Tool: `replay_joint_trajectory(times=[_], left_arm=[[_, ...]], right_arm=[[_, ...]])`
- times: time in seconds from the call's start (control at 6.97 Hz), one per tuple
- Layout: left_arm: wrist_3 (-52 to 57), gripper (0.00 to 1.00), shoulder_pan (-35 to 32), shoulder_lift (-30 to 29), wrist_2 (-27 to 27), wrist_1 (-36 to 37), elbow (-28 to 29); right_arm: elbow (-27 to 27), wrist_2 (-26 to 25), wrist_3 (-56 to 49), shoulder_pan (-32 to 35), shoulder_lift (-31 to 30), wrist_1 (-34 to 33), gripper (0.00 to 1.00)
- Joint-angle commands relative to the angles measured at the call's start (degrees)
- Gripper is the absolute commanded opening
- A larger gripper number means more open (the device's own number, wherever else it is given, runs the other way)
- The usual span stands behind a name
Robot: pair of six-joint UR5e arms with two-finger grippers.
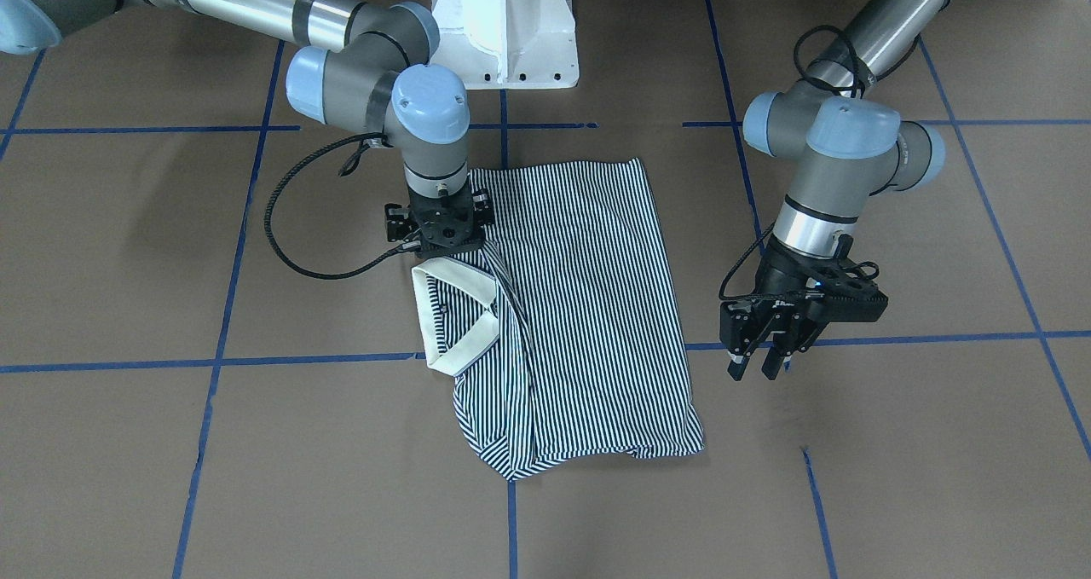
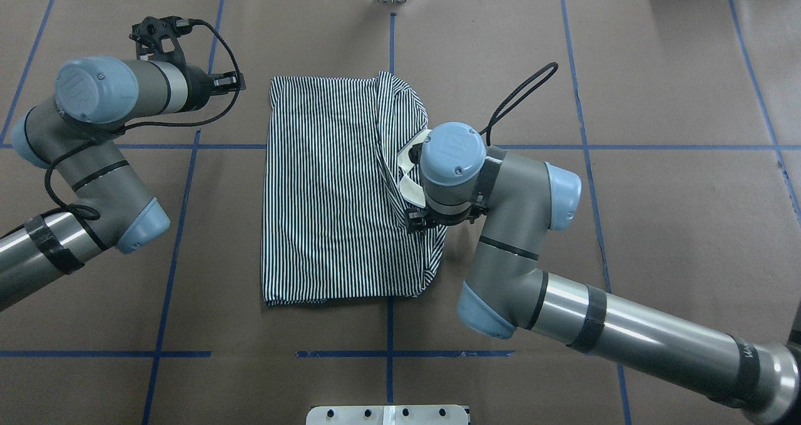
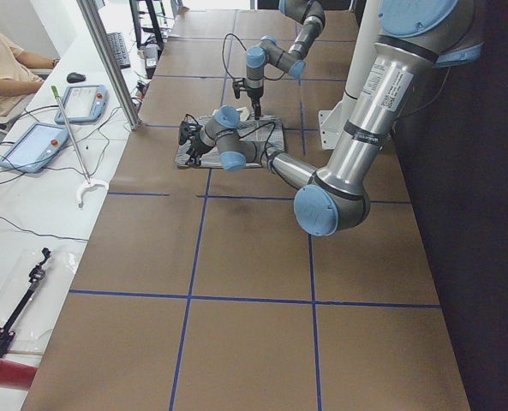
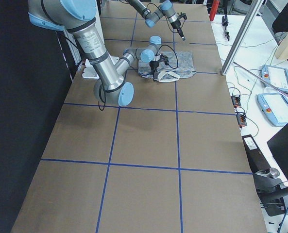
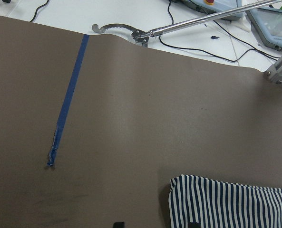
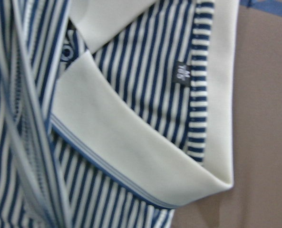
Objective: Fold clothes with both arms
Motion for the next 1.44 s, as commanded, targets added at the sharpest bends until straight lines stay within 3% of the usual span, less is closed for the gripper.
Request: replay_joint_trajectory(times=[0.0,0.29,0.57,1.0,1.29], left_arm=[[0.0,0.54,0.0,0.03,0.0,0.07,-0.12],[0.08,0.54,-0.09,0.03,0.0,0.07,-0.47],[0.08,0.54,-0.18,0.99,-0.18,0.07,-1.7],[0.08,0.54,-0.09,1.43,-0.18,0.07,-1.88],[0.0,0.54,-0.09,1.61,-0.18,0.07,-1.88]], right_arm=[[6.48,1.03,-3.98,2.15,-5.32,-2.62,1.0],[4.86,1.74,-3.82,2.78,0.26,-5.37,1.0],[-4.86,1.66,-0.15,2.78,10.53,-4.94,1.0],[-16.82,1.48,4.88,1.9,17.85,-0.3,1.0],[-19.14,1.3,4.54,1.81,17.7,0.25,1.0]])
